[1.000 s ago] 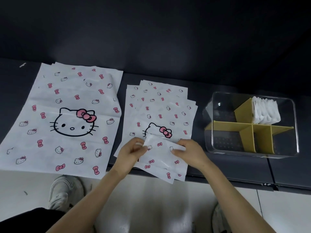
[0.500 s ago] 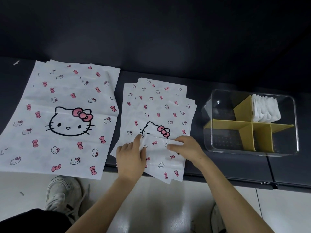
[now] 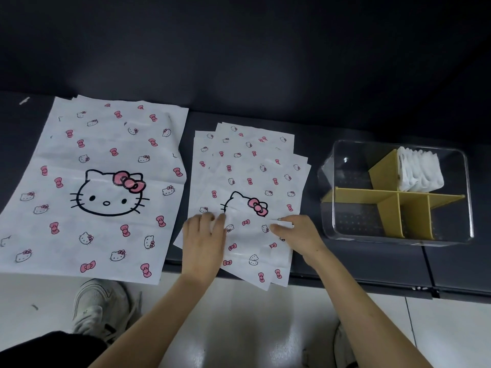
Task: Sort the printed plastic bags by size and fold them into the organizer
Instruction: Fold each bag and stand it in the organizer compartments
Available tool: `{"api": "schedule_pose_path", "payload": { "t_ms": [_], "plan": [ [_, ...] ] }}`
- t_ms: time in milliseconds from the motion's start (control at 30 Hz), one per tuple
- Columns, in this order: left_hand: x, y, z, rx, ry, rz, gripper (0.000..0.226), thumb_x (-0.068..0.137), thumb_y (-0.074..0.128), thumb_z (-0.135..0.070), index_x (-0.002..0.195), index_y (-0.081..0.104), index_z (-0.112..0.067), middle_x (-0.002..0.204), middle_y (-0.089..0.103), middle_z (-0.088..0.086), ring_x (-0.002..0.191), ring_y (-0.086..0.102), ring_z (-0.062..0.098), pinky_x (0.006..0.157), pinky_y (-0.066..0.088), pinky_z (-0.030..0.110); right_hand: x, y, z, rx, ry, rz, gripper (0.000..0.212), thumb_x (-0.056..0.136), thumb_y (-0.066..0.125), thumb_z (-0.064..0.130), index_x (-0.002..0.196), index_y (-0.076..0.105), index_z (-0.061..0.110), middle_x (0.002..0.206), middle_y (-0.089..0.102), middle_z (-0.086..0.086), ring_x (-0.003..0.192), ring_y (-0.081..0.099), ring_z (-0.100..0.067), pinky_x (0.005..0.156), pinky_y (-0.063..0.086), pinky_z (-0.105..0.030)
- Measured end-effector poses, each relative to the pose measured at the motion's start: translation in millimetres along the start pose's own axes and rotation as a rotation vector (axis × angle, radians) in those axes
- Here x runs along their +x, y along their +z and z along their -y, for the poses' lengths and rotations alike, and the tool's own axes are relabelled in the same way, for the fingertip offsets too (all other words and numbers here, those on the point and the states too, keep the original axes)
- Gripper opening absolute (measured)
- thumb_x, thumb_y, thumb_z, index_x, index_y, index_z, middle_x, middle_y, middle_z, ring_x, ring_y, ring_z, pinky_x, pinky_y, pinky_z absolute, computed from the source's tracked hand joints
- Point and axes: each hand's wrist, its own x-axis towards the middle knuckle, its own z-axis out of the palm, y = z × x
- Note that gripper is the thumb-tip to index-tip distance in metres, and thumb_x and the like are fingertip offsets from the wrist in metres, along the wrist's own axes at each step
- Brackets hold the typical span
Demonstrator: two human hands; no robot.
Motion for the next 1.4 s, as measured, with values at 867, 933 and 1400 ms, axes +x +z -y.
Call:
{"api": "schedule_pose_path", "payload": {
  "t_ms": [867,933,1400],
  "plan": [
    [-5,-7,11,-0.017,0.289,0.53,0.068,0.099,0.022,-0.047,0.145,0.028,0.002,0.155,0.022,0.017,0.145,0.018,0.025,0.115,0.019,0.045,-24,66,-34,-1.029,-0.679,-0.235,0.048,0.101,0.025,0.039,0.14,0.044,0.017,0.146,0.043,-0.014,0.137,0.036,-0.032,0.108,0.025,-0.054],
    [-5,-7,12,-0.001,0.298,0.53,0.068,0.098,0.025,-0.047,0.146,0.028,0.002,0.155,0.021,0.017,0.145,0.018,0.025,0.115,0.02,0.047,-25,56,-49,-1.043,-0.635,-0.208,0.052,0.103,0.015,0.043,0.147,0.029,0.02,0.154,0.028,-0.011,0.144,0.02,-0.028,0.112,0.015,-0.054],
    [11,-9,21,0.143,0.464,0.597,0.072,0.099,0.006,-0.05,0.144,0.031,0.0,0.153,0.026,0.017,0.143,0.023,0.03,0.114,0.015,0.052,-12,-6,14,-0.951,-0.189,0.002,0.017,0.08,0.063,0.024,0.094,0.059,0.016,0.099,0.063,-0.002,0.096,0.056,-0.024,0.074,0.042,-0.029]
  ]
}}
